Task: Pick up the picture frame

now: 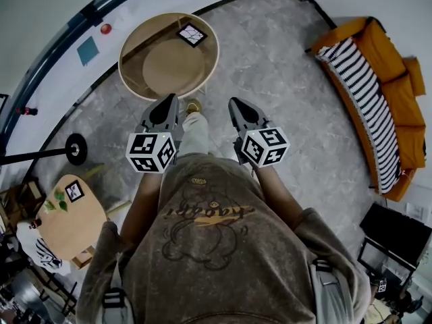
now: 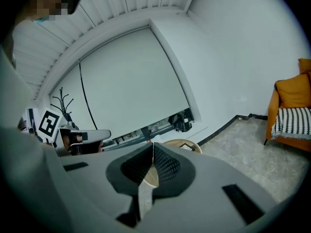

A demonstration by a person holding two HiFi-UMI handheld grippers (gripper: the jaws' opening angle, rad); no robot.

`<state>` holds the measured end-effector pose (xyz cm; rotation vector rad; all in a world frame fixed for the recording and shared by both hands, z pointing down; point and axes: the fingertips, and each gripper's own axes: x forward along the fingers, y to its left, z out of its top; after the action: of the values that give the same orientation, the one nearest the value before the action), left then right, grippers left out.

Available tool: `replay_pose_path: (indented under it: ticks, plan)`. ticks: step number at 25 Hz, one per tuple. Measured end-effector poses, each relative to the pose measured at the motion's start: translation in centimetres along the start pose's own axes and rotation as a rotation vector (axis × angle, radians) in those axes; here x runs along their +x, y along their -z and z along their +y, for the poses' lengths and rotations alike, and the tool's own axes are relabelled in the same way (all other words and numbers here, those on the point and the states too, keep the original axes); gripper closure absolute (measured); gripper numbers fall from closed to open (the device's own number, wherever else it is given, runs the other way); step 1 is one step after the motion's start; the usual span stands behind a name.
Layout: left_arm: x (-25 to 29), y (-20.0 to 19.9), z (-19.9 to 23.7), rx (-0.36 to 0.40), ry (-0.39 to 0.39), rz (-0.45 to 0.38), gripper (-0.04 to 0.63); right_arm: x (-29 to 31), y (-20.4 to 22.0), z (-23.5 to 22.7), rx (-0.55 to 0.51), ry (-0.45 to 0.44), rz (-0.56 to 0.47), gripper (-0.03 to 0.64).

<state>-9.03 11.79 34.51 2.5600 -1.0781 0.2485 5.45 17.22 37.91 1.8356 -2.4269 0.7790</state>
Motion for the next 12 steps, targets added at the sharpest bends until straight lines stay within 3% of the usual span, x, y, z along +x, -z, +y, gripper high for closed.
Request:
replay_pose_path:
  ticks: [12]
  plan:
    - [6.9, -1.0, 2.9, -0.009, 0.037, 0.036, 0.577, 5.3, -1.5, -3.4, 0.026, 0.033, 0.017, 0.597]
